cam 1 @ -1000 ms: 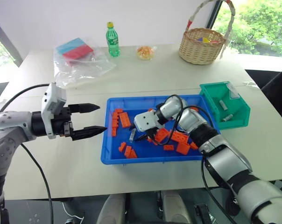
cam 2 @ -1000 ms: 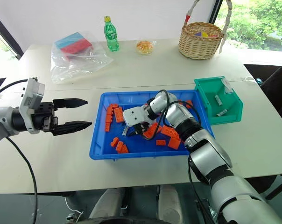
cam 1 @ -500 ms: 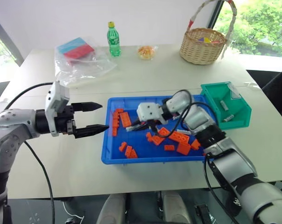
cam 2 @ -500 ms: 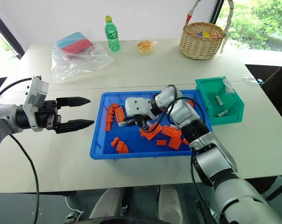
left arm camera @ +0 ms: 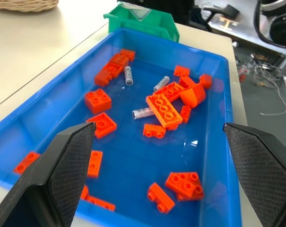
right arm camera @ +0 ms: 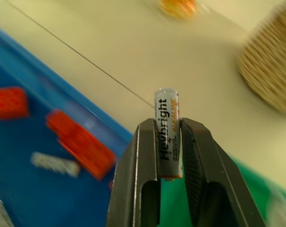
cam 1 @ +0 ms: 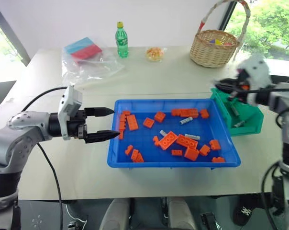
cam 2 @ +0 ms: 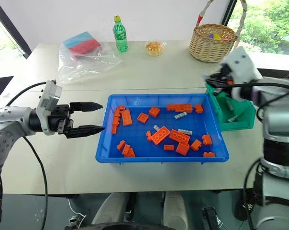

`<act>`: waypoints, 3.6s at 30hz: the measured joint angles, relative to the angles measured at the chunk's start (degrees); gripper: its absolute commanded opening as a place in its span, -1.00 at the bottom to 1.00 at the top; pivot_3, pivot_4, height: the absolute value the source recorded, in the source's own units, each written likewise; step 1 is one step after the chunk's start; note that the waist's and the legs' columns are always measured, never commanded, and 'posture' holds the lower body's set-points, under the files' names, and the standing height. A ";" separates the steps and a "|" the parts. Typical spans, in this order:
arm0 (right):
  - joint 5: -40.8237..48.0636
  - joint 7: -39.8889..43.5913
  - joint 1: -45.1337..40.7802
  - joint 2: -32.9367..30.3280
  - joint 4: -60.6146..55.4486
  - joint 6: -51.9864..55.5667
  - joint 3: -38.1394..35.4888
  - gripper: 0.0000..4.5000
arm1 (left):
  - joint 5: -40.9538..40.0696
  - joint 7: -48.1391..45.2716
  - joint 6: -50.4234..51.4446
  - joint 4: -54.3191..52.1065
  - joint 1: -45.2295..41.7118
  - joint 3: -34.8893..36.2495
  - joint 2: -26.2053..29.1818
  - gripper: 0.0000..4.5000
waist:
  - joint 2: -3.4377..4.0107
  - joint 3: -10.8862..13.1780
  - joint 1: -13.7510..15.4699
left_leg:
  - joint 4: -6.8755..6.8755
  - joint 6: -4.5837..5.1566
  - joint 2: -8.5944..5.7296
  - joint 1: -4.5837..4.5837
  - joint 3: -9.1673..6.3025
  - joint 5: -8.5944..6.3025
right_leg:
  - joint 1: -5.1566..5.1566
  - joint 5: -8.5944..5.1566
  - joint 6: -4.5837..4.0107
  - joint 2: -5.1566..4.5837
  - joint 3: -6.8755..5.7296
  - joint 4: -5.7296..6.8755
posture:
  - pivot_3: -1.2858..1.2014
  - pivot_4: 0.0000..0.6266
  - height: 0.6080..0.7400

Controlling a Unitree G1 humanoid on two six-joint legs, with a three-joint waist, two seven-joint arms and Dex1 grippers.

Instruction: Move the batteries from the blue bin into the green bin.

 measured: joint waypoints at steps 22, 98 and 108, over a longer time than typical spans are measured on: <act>12.12 -3.77 -3.30 2.47 -3.69 -3.27 4.15 0.85 | 2.33 -1.57 -1.27 3.00 -4.10 -2.02 -1.48 1.00 | 0.04 0.03 -0.96 | 0.04 0.03 0.08 0.03 -0.05 0.00 | 0.06 0.09 0.18 0.22 -0.04 -0.01 | 0.03 -0.52 0.29; -5.50 41.69 -20.04 13.75 31.25 -57.56 45.93 -0.48 | 1.75 4.53 -0.81 -1.31 -0.53 1.56 -2.21 1.00 | -0.03 0.07 -1.00 | 0.15 -0.05 0.00 0.03 -0.11 0.01 | 0.06 0.12 0.21 0.21 -0.06 0.02 | 0.03 -0.52 0.29; -0.97 35.49 -27.89 22.85 30.25 -42.87 42.06 -0.48 | 1.88 4.47 -0.97 -0.56 -2.24 1.26 -2.44 1.00 | -0.03 0.07 -1.30 | 0.05 -0.14 0.04 0.07 -0.14 0.07 | -0.04 0.13 0.18 0.27 -0.03 0.15 | 0.03 -0.52 0.29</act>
